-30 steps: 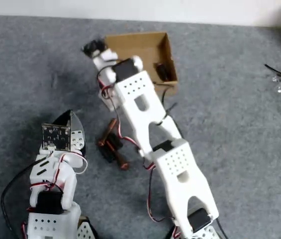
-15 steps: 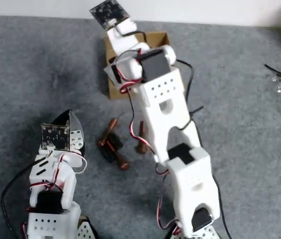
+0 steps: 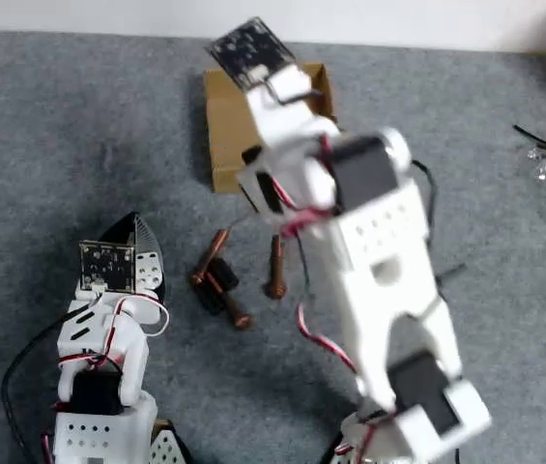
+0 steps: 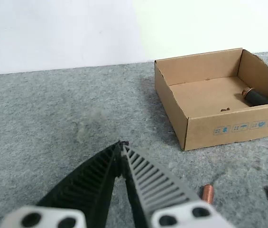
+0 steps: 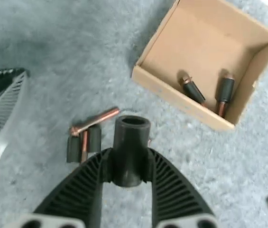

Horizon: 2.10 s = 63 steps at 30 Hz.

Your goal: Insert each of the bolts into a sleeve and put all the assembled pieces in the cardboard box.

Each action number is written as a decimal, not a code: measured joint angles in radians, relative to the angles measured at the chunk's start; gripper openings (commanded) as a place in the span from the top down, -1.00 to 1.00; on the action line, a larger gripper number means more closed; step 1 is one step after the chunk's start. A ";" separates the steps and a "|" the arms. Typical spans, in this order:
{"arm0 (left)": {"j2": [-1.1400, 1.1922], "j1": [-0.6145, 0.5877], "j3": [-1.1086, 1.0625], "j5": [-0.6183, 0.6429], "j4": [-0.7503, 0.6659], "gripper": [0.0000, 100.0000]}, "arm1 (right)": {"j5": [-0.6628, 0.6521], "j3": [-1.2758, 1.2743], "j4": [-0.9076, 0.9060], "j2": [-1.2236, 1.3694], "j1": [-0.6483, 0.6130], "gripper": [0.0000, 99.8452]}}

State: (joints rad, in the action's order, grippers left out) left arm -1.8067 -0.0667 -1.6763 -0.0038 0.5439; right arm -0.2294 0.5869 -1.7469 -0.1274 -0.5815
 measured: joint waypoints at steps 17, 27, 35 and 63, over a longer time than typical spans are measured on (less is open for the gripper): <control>0.000 0.000 0.000 0.000 0.000 0.98 | -0.026 -0.799 0.166 -0.804 0.000 0.99; 0.000 0.000 0.000 0.000 0.000 0.98 | -0.071 -1.151 0.321 -1.183 0.074 0.99; 0.000 0.000 0.000 -0.002 0.000 0.98 | -0.081 -1.496 0.514 -1.502 0.178 0.99; 0.000 0.068 0.000 -0.002 -0.035 0.98 | -0.008 -2.199 0.850 -1.697 0.310 0.99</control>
State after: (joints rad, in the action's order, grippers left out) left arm -1.8067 0.0008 -1.6763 -0.0054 0.5086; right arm -0.2371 -1.6118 -0.8968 -1.8243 -0.2716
